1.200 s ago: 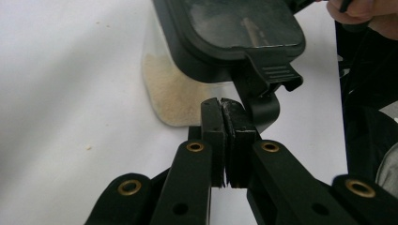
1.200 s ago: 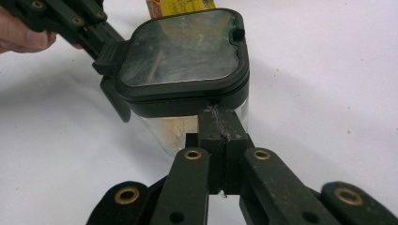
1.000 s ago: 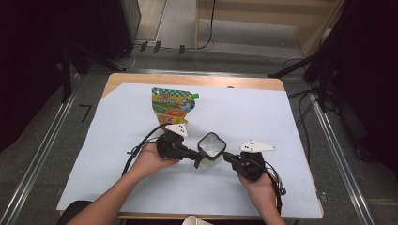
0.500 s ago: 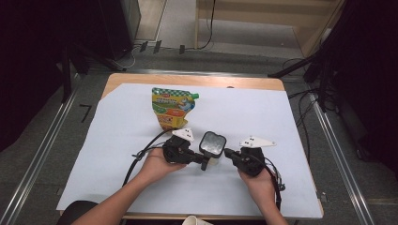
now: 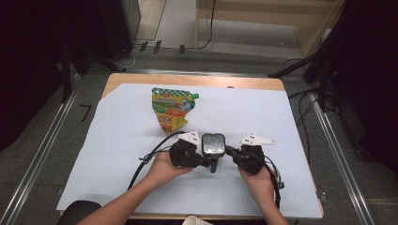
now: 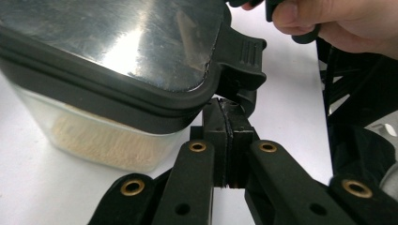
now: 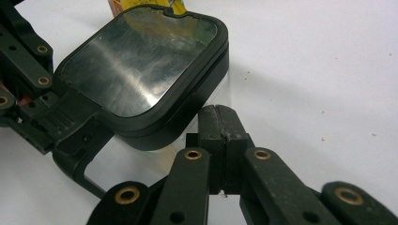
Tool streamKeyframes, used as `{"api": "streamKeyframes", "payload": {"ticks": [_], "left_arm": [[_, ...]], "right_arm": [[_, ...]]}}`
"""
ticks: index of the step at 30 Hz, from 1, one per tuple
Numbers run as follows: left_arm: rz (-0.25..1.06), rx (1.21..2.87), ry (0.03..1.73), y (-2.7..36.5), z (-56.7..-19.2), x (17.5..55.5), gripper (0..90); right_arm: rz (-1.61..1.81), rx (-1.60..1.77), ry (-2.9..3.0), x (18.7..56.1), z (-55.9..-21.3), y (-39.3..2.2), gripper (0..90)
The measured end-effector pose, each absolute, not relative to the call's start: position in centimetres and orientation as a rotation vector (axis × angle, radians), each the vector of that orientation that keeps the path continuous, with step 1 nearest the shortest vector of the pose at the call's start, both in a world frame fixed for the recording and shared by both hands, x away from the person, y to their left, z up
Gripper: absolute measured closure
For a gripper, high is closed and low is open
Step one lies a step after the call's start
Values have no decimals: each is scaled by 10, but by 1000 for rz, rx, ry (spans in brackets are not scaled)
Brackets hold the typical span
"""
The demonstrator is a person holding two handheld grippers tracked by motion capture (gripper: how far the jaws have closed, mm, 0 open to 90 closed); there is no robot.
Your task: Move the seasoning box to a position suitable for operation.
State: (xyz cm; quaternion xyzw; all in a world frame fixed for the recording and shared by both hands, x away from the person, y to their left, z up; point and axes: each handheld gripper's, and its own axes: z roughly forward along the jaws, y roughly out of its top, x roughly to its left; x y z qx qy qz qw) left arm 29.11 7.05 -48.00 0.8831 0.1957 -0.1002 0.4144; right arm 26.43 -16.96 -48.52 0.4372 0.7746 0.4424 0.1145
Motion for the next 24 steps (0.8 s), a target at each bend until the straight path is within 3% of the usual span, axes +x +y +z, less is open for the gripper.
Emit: {"api": "streamKeyframes", "payload": {"ticks": [5, 14, 20, 23, 24], "left_arm": [[-309, 2208, 507, 79, -474, 295, 889], [-252, 2277, 468, 100, -461, 296, 802], [-224, 2244, 491, 111, -457, 302, 691], [-197, 2245, 523, 114, -460, 305, 564], [-204, 2248, 534, 115, -461, 307, 558]], "right_arm": [[1317, 1271, 2230, 259, -477, -172, 900], [1364, 1275, 2260, 235, -470, -174, 900], [1390, 1249, 2263, 219, -464, -165, 900], [1395, 1234, 2289, 212, -464, -161, 900], [1391, 1219, 2299, 210, -465, -158, 900]]}}
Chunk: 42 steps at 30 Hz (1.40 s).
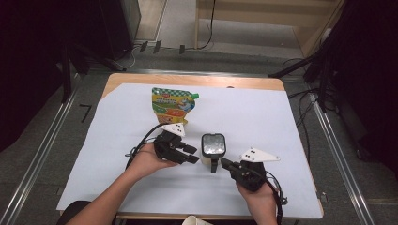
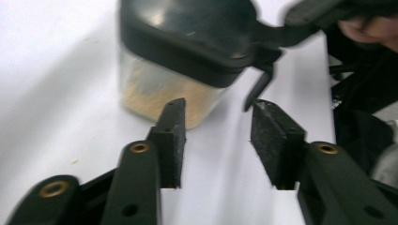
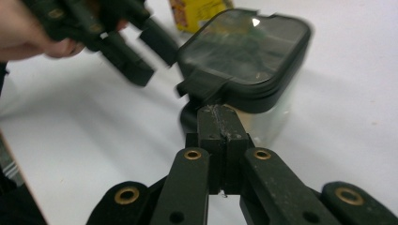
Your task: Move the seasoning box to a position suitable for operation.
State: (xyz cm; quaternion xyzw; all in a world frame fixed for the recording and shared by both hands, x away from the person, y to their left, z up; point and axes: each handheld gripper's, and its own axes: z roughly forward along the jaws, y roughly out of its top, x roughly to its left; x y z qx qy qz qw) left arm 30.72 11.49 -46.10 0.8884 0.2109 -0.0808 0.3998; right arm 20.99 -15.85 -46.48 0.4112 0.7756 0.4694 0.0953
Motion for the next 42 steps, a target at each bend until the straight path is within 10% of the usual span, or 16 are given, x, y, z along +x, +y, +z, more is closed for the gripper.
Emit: {"api": "streamKeyframes", "payload": {"ticks": [42], "left_arm": [[-203, 2232, 541, 116, -465, 311, 453]], "right_arm": [[1332, 1199, 2354, 213, -480, -142, 900]]}}
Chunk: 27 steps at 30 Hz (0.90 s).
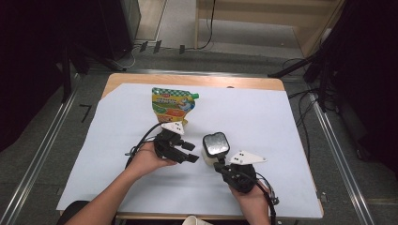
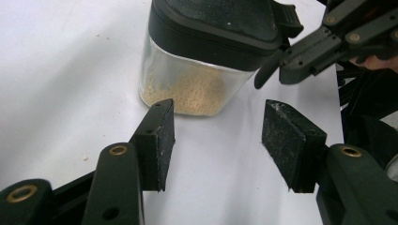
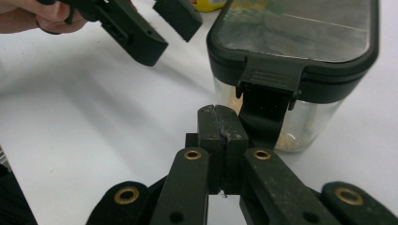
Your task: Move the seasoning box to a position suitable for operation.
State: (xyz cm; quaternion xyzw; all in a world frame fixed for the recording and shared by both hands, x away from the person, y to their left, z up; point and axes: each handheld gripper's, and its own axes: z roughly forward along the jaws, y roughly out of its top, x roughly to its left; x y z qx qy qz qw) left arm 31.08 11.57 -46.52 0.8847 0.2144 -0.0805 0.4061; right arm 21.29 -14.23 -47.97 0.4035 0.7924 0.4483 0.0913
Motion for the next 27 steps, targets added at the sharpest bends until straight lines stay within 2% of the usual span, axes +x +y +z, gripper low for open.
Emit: {"api": "streamKeyframes", "payload": {"ticks": [27], "left_arm": [[-220, 2243, 520, 112, -467, 309, 448]], "right_arm": [[1253, 1327, 2288, 231, -473, -188, 900]]}}
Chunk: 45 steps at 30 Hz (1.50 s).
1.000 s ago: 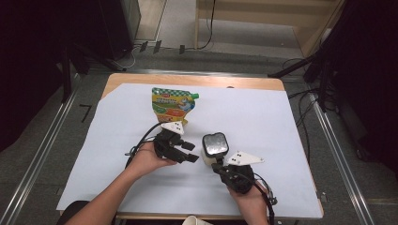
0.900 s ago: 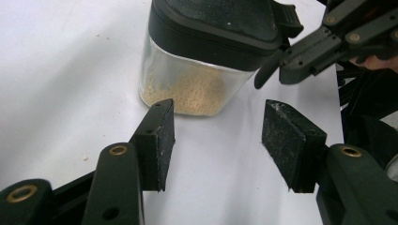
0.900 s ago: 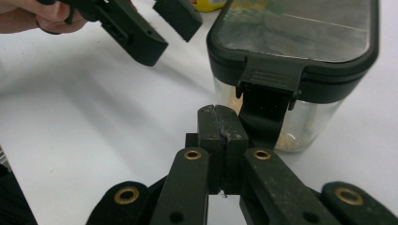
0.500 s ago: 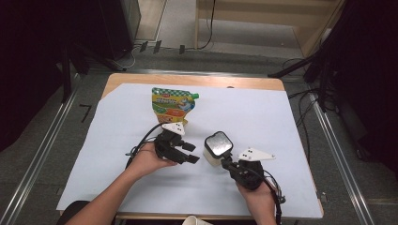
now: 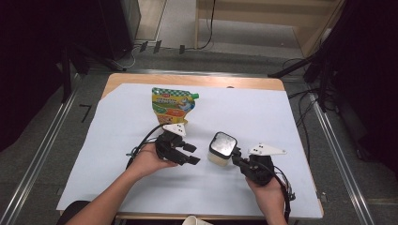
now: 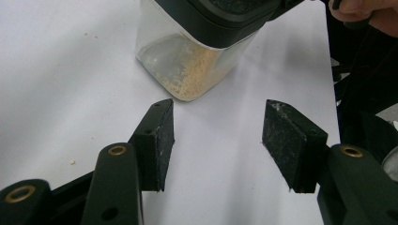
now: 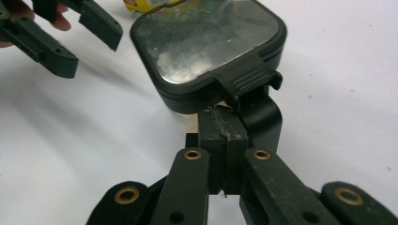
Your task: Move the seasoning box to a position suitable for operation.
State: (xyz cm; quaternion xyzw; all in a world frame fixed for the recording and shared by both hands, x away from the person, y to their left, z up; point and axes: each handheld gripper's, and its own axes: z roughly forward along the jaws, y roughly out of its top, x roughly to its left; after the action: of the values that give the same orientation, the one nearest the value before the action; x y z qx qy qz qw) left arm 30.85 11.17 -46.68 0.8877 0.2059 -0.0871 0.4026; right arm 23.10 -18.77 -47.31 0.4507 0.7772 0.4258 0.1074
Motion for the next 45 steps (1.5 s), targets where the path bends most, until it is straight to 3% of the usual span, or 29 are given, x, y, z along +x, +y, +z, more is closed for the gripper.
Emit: {"api": "streamKeyframes", "payload": {"ticks": [21, 25, 32, 45], "left_arm": [[-245, 2228, 513, 106, -466, 312, 451], [-317, 2246, 487, 98, -466, 317, 506], [-205, 2225, 446, 86, -456, 320, 390], [-210, 2192, 432, 53, -453, 347, 379]], "right_arm": [[1209, 1411, 2239, 259, -473, -218, 900], [1210, 1435, 2219, 268, -475, -223, 900], [1180, 1412, 2232, 273, -469, -227, 900], [1143, 1525, 2199, 318, -488, -233, 900]]}}
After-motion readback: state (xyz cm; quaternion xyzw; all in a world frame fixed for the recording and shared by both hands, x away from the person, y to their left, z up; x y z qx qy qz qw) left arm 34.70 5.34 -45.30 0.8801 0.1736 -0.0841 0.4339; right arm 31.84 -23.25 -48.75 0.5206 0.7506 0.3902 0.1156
